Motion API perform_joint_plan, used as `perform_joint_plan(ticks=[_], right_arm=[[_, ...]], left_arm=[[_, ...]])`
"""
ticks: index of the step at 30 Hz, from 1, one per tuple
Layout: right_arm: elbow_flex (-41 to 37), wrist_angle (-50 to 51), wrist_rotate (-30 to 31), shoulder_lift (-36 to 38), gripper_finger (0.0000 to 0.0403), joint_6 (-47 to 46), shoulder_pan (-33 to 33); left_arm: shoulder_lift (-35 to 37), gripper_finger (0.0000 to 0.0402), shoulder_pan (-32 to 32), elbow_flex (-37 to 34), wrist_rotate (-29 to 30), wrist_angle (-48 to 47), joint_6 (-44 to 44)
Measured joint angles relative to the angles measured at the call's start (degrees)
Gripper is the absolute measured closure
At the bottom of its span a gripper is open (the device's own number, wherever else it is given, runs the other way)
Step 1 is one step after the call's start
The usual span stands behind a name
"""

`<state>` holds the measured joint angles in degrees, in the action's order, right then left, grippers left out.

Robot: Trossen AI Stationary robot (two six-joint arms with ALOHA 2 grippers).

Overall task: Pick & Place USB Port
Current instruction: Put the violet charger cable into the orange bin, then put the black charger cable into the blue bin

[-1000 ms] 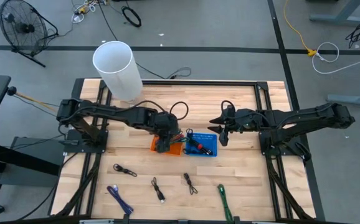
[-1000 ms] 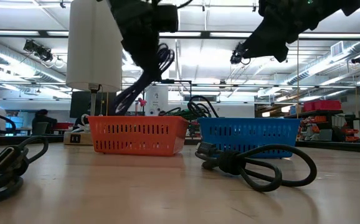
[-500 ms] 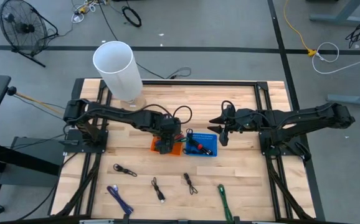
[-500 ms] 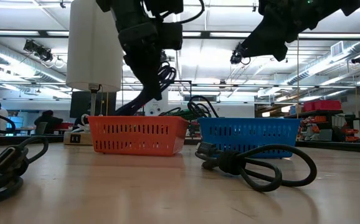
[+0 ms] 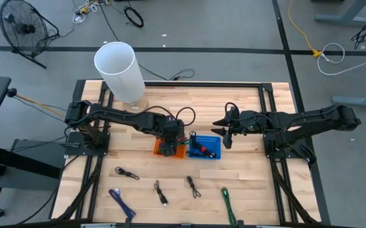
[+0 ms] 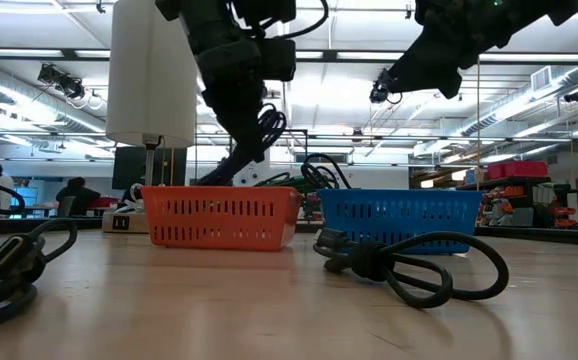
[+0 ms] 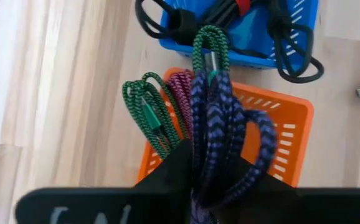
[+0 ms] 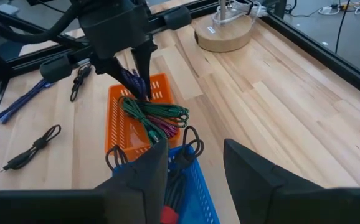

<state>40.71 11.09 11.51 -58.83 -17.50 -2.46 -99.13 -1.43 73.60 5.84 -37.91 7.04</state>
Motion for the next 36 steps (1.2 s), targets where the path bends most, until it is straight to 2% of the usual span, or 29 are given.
perform_joint_plan(ticks=[9,13,18,23,26,30,36], right_arm=[[0.0,0.0,0.0,0.0,0.0247,0.0,0.0],[0.0,0.0,0.0,0.0,0.0247,0.0,0.0],[0.0,0.1,0.0,0.0,0.0247,0.4,0.0],[0.0,0.2,0.0,0.0,0.0247,0.4,0.0],[0.0,0.5,0.0,0.0,0.0247,0.4,0.0],[0.0,1.5,0.0,0.0,0.0247,0.4,0.0],[0.0,2.7,0.0,0.0,0.0247,0.4,0.0]], left_arm=[[0.0,0.0286,0.0,0.0,0.3,-0.1,0.2],[0.0,0.0262,0.0,0.0,2.6,0.1,-0.5],[0.2,0.0244,0.0,1.5,7.5,0.0,-0.8],[0.2,0.0241,-0.5,4.6,7.2,-1.7,-2.7],[0.2,0.0243,-1.7,6.8,6.8,-8.0,-2.0],[0.3,0.0243,-4.8,7.4,3.9,-18.7,3.4],[0.3,0.0243,-13.8,7.4,-0.1,-29.0,13.2]])
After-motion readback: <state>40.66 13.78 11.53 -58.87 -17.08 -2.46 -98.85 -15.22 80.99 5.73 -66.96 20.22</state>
